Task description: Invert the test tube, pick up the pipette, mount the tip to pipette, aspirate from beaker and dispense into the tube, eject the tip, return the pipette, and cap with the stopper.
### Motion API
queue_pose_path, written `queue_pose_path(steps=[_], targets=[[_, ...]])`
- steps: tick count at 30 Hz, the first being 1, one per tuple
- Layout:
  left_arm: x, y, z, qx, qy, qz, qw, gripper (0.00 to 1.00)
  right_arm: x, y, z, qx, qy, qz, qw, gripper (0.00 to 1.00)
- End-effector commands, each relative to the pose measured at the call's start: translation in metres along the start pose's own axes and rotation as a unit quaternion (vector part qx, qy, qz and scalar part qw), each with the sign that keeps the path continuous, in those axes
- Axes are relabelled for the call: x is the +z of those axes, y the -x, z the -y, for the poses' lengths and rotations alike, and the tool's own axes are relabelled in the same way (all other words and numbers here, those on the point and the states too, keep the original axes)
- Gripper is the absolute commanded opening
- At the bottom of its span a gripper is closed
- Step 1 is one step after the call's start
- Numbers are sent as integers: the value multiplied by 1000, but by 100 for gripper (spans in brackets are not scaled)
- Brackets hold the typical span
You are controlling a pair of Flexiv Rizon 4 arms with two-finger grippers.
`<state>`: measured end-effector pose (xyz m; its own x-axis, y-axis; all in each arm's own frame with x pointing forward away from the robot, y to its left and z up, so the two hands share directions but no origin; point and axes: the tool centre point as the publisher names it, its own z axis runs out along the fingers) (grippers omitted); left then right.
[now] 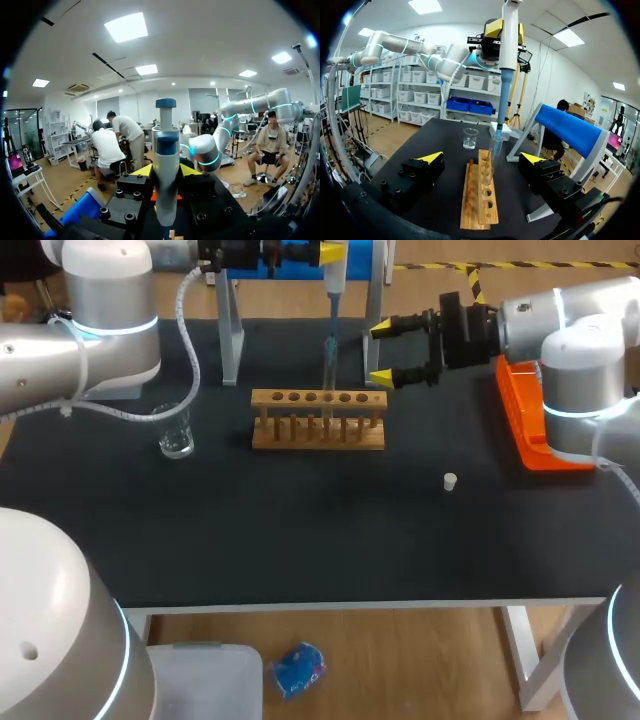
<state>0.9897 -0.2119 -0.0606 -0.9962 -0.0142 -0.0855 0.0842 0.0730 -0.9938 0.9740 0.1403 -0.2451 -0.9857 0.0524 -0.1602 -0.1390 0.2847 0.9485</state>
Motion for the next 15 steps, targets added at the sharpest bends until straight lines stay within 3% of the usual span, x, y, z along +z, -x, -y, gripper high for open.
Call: queue_pose_path(steps=[1,15], targets=[[0,-1,2,0,1,3,1000,0,0,0,1,0,0,0,1000,100],[0,-1,8,3,2,3,1000,0,0,0,1,0,0,0,1000,100]])
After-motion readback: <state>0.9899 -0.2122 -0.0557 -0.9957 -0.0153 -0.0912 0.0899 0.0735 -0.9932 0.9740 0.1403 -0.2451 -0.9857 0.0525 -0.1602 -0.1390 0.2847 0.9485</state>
